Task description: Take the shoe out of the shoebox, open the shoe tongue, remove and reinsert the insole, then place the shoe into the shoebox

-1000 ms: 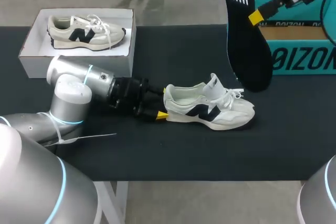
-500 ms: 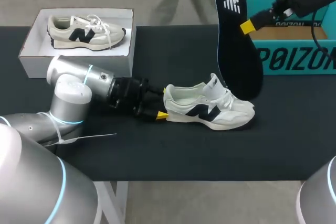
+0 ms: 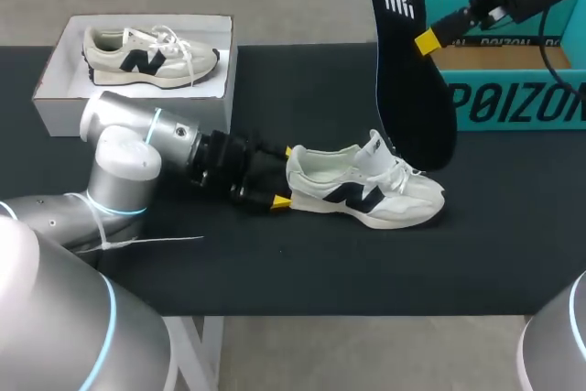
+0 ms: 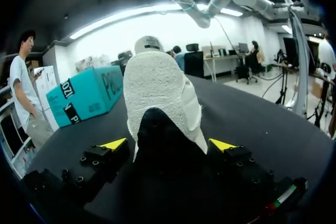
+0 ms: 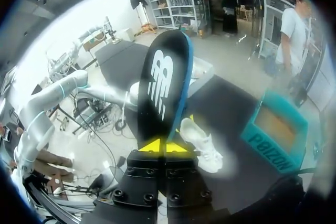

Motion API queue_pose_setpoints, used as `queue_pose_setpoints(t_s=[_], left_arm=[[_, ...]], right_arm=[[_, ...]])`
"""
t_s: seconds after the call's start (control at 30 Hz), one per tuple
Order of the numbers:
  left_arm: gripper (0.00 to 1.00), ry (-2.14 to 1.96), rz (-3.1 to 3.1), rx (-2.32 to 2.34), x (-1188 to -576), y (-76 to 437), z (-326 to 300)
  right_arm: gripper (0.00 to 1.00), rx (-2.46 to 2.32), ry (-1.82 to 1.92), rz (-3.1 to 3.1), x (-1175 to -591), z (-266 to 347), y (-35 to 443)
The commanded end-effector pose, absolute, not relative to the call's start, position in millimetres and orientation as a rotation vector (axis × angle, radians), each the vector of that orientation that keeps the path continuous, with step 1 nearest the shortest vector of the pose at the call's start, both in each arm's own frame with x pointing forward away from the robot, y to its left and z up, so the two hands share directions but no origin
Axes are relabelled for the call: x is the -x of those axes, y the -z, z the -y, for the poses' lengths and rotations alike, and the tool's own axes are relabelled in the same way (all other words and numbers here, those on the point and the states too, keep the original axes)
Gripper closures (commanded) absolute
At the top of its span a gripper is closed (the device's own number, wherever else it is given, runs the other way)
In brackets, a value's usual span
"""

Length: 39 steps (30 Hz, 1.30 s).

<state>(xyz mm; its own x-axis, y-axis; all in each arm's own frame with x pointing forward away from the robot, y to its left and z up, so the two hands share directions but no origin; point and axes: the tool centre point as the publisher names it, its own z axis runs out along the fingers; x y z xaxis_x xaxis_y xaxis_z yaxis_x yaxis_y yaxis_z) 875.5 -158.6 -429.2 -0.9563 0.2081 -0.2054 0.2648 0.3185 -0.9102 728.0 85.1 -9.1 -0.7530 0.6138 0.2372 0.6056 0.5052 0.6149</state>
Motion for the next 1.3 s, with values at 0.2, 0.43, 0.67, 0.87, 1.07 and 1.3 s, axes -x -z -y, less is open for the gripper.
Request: queue_pose_setpoints(t_s=[0.2,0.43,0.67,0.87,1.07,1.3], left_arm=[[0.0,1.461,-2.657,-0.424,-869.3,413.7,145.8],[0.0,1.165,-2.825,-0.402,-866.4,403.7,120.9],[0.0,0.886,-2.924,-0.47,-869.7,363.8,113.6],[0.0,0.694,-2.99,-0.6,-867.2,340.7,131.0],[0.0,0.532,-3.037,-0.655,-867.7,332.5,137.6],[0.0,0.506,-3.071,-0.613,-866.2,332.2,132.8]], right_arm=[[1.0,-1.102,-1.093,-2.722,-731.2,-87.3,7.8],[1.0,-1.102,-1.093,-2.722,-731.2,-87.3,7.8],[1.0,-1.102,-1.093,-2.722,-731.2,-87.3,7.8],[1.0,-1.102,-1.093,-2.722,-731.2,-87.3,7.8],[1.0,-1.102,-1.093,-2.722,-731.2,-87.3,7.8],[1.0,-1.102,-1.093,-2.722,-731.2,-87.3,7.8]])
